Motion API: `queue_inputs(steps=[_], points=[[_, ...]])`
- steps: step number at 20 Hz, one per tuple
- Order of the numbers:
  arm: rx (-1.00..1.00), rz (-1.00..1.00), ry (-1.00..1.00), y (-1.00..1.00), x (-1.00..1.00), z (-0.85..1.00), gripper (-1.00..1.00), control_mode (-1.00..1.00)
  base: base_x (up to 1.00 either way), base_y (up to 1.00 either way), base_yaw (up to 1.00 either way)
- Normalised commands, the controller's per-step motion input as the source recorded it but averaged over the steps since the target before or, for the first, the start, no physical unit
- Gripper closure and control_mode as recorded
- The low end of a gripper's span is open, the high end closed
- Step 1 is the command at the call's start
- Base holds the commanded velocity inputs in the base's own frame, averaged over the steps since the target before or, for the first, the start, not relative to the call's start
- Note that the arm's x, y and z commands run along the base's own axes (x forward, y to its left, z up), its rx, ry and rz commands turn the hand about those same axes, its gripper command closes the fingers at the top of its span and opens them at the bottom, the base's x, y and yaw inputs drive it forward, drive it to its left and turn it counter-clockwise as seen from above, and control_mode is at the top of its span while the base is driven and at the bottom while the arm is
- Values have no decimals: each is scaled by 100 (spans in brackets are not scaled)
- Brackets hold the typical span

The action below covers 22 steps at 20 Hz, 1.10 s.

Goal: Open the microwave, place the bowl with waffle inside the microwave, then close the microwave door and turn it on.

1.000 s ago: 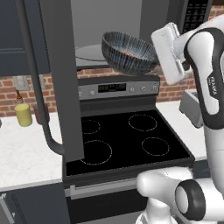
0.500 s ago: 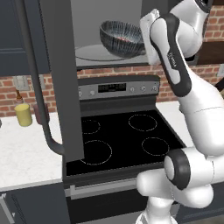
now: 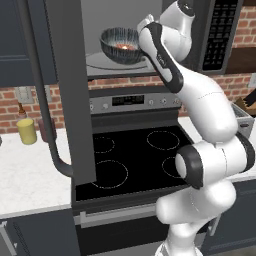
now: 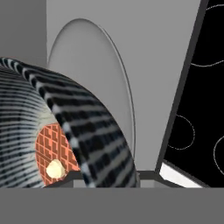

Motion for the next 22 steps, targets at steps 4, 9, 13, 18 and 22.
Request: queue_inputs(steps=[4, 9, 13, 18, 22], points=[[-3, -1, 2, 0, 84, -11, 100, -100, 0, 0, 0], [-4, 0, 1, 1, 38, -13, -100, -100, 0, 0, 0], [-1, 0, 0, 1, -18, 0, -100, -100, 0, 0, 0], [0, 0, -2, 0, -84, 0, -100, -100, 0, 0, 0], [-1, 0, -13, 0, -100, -7, -100, -100, 0, 0, 0]])
